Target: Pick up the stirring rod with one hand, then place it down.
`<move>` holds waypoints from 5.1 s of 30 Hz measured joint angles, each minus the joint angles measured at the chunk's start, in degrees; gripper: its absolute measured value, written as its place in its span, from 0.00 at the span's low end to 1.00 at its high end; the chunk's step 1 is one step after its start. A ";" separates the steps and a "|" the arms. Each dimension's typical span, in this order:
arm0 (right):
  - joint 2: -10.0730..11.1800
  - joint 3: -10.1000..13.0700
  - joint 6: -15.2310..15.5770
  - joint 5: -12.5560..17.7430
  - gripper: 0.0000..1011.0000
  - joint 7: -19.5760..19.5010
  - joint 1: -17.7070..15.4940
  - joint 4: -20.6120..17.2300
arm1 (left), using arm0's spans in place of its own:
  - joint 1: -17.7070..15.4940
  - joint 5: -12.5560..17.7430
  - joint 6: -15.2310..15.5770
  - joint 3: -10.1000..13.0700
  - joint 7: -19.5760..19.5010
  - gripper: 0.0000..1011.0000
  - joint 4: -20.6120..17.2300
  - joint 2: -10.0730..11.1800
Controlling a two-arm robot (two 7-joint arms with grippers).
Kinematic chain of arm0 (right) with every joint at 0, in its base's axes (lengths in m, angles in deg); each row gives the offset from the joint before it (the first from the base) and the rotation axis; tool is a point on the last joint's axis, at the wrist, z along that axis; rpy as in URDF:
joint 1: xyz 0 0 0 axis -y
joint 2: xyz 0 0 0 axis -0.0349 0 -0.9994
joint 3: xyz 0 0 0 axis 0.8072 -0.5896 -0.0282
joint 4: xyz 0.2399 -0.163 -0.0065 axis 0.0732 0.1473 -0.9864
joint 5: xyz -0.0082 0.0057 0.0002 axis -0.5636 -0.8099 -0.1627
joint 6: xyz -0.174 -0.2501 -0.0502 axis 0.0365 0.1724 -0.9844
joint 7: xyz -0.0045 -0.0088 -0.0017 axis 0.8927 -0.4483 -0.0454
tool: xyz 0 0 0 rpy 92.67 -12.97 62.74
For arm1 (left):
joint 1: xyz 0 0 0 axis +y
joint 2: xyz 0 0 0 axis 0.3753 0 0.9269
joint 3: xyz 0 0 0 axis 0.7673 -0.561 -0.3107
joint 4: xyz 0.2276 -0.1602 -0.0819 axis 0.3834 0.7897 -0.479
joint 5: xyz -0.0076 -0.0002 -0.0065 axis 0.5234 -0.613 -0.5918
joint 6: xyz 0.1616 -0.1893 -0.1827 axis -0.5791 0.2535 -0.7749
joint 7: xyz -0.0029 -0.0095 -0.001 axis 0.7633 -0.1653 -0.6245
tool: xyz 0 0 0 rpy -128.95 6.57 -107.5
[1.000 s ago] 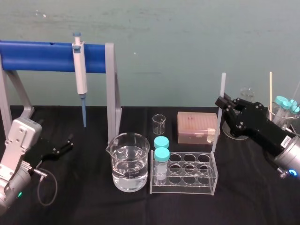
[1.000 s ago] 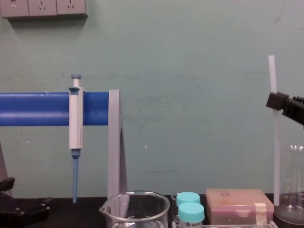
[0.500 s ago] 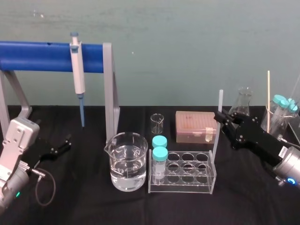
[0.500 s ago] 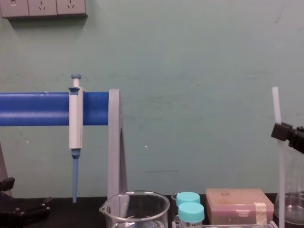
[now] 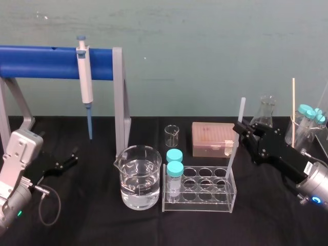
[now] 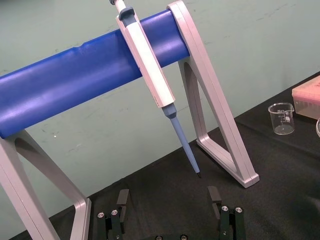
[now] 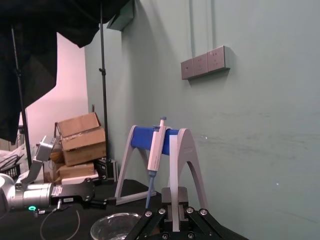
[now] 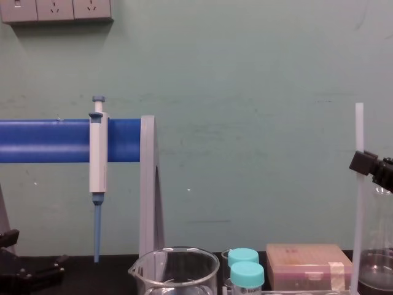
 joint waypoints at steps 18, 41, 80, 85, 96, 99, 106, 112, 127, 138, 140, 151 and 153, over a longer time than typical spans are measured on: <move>-0.74 -1.30 -1.45 -1.28 0.07 0.67 0.40 3.12 | 0.00 0.00 0.00 0.00 0.00 0.99 0.00 0.00; -3.26 -3.27 -2.83 -5.36 0.07 -0.46 1.97 9.15 | 0.00 0.00 0.00 0.00 0.00 0.99 0.00 0.00; -4.10 -3.43 -1.95 -7.92 0.11 -2.38 1.78 11.06 | 0.00 0.00 0.00 0.00 0.00 0.99 0.00 0.00; -4.10 -3.42 -1.95 -7.88 0.23 -2.36 1.78 11.06 | 0.00 0.00 0.00 0.00 0.00 0.99 0.00 0.00; -4.11 -3.42 -1.95 -7.81 0.61 -2.30 1.80 11.05 | 0.00 0.00 0.00 0.00 0.00 0.99 0.00 0.00; -4.11 -3.41 -1.95 -7.79 0.69 -2.29 1.80 11.05 | 0.00 0.00 0.00 0.00 0.00 0.99 0.00 0.00; -4.11 -3.42 -1.97 -7.78 0.89 -2.25 1.80 11.05 | 0.00 0.00 0.00 0.00 0.00 0.99 0.00 0.00; -4.34 -1.70 -2.27 -9.43 0.99 -7.71 0.63 8.56 | 0.00 0.00 0.00 0.00 0.00 0.99 0.00 0.00; -8.38 5.92 0.87 -18.97 0.99 -32.82 -5.51 2.78 | 0.00 0.00 0.00 0.00 0.00 0.99 0.00 0.00; -9.00 5.97 9.31 -19.92 0.99 -35.09 -5.85 3.19 | 0.00 0.00 0.00 0.00 0.00 0.99 0.00 0.00; -8.99 5.97 9.17 -19.90 0.99 -35.09 -5.85 3.19 | 0.00 0.00 0.00 0.00 0.00 0.99 0.00 0.00; -8.96 6.00 8.58 -19.84 0.99 -35.09 -5.88 3.18 | 0.00 0.00 0.00 0.00 0.00 0.99 0.00 0.00; -8.95 6.00 8.50 -19.83 0.99 -35.09 -5.88 3.17 | 0.00 0.00 0.00 0.00 0.00 0.99 0.00 0.00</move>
